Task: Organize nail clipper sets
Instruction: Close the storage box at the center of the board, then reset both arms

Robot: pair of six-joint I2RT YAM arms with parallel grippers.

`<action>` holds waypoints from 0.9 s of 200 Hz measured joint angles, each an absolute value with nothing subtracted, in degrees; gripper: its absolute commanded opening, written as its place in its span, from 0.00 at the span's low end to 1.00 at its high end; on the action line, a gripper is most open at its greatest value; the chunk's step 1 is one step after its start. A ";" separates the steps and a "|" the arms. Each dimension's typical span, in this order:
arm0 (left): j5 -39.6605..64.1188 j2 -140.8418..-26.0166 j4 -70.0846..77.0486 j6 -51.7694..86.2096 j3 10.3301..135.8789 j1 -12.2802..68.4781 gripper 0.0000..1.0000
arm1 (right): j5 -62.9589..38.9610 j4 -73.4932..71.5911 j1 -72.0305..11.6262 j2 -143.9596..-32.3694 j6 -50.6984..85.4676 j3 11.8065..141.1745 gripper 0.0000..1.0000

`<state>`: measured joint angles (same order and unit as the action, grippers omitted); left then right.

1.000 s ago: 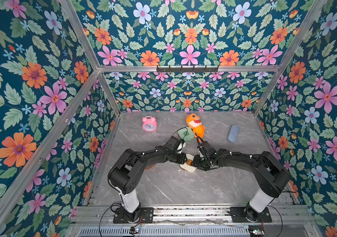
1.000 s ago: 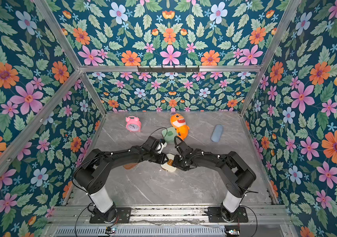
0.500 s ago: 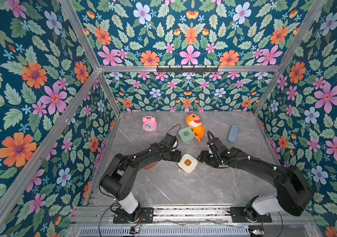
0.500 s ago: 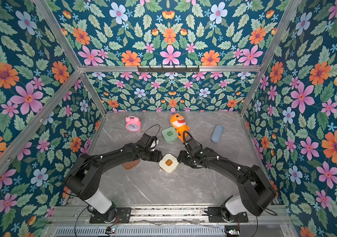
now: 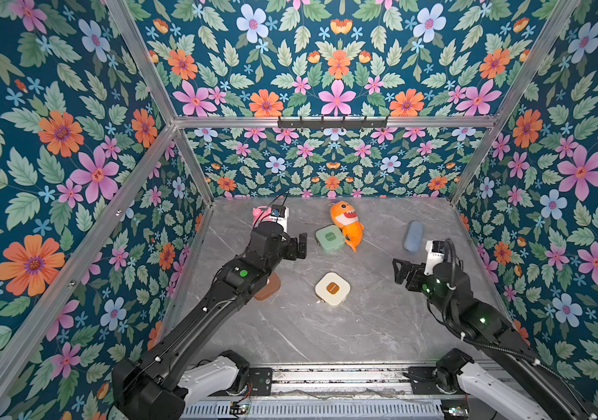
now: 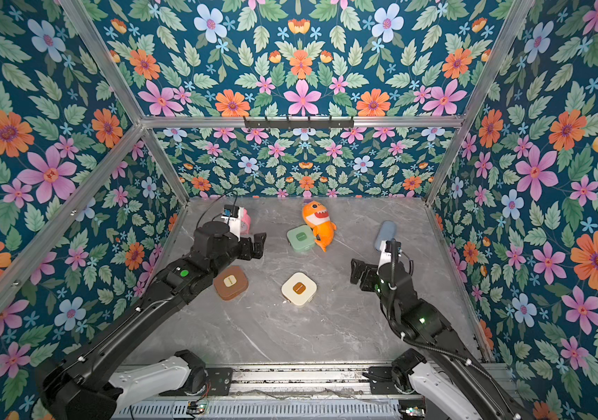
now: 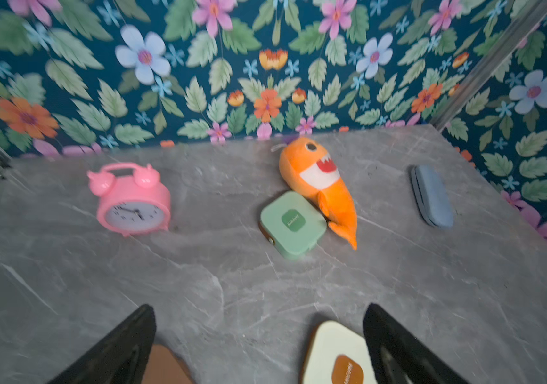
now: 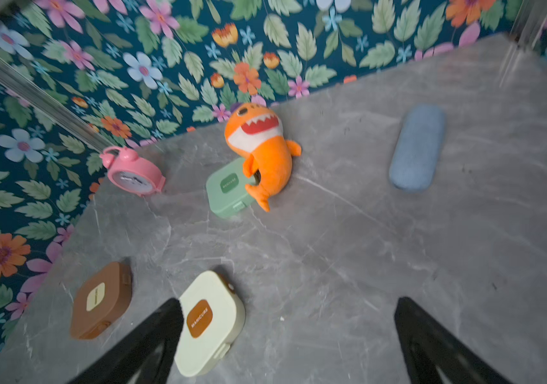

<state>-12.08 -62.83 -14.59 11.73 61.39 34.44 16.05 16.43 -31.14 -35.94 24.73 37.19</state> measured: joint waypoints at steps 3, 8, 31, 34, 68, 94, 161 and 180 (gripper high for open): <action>-12.80 -62.63 -14.09 11.57 61.49 34.44 1.00 | 16.60 15.84 -31.11 -35.48 23.75 37.12 1.00; -14.15 -62.22 -12.67 11.42 61.28 34.41 0.99 | 17.45 14.55 -31.05 -35.31 22.11 37.30 1.00; -19.94 -60.14 -5.48 9.87 56.14 34.39 1.00 | 20.88 10.92 -29.85 -38.81 16.29 39.09 1.00; -20.67 -60.01 -4.54 9.37 55.22 34.39 1.00 | 21.19 10.28 -29.43 -39.44 15.57 39.07 1.00; -28.84 -60.20 7.46 6.11 44.73 29.06 0.99 | 19.55 2.55 -17.41 -45.08 9.28 32.99 0.99; -29.47 -58.74 15.73 5.10 32.60 16.23 0.99 | 17.93 -3.49 -4.78 -47.81 8.54 25.39 0.99; -19.53 -69.52 37.60 4.58 17.28 -0.75 0.99 | 15.59 -25.50 0.82 -59.61 10.11 14.90 0.99; -16.43 -76.47 47.27 5.65 15.35 -1.26 0.99 | 13.78 -33.89 0.82 -65.63 8.82 13.96 0.99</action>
<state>-16.43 -76.47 47.27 5.65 15.35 -1.26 13.78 -33.89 0.82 -65.63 8.82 13.96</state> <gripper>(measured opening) 0.992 0.987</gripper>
